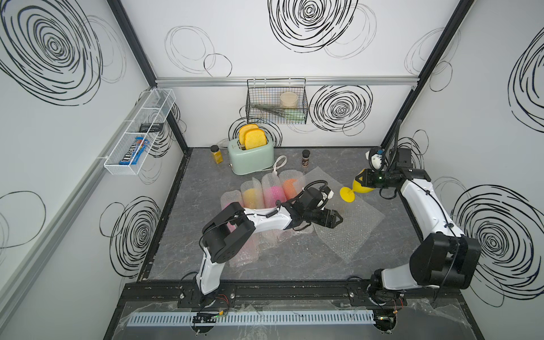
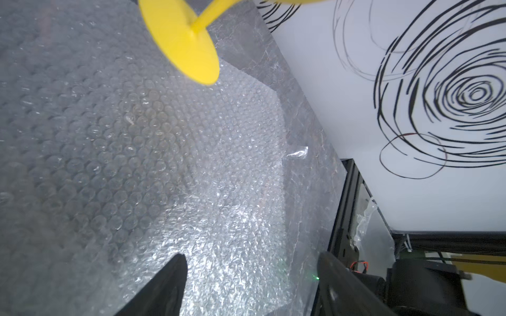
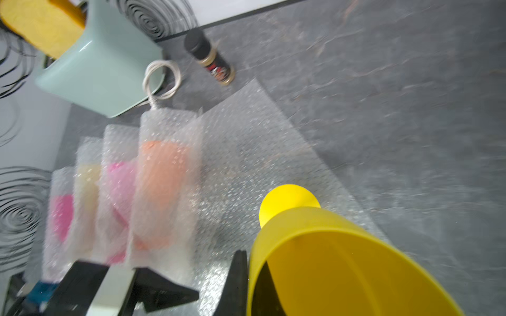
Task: Unpack wine glasses from bubble wrap
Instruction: Place the wine glass at the center of the board.
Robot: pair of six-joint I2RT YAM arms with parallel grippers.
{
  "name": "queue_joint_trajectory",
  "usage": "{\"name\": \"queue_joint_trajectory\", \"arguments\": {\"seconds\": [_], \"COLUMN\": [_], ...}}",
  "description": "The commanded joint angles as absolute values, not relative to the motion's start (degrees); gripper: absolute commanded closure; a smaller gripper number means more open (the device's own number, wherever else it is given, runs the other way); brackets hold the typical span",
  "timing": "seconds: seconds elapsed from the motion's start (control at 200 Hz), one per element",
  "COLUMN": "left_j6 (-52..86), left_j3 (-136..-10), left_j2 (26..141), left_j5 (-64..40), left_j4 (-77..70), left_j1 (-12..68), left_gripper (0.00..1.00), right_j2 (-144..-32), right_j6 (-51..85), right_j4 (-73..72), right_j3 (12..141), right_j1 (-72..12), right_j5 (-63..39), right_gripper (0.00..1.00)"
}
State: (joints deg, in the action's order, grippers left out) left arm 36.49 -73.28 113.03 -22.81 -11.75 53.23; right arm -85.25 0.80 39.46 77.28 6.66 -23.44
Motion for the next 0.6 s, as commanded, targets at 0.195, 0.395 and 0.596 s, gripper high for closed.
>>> {"name": "queue_joint_trajectory", "arguments": {"seconds": [0.195, 0.395, 0.596], "left_j6": [39.8, 39.7, 39.6], "left_j3": [-71.3, -70.3, -70.9], "left_j2": [108.8, 106.9, 107.5], "left_j5": [-27.3, -27.7, -27.8], "left_j4": [-16.6, -16.2, -15.5], "left_j1": [52.6, 51.2, 50.3], "left_gripper": [0.20, 0.20, 0.20], "right_j2": [-101.8, -115.5, -122.1], "right_j6": [-1.6, -0.9, -1.2], "right_j4": [48.4, 57.0, 59.2], "right_j3": [94.6, 112.2, 121.1], "right_j1": [6.6, 7.1, 7.6], "right_j5": [-2.3, -0.6, -4.3], "right_gripper": [1.00, 1.00, 1.00]}}
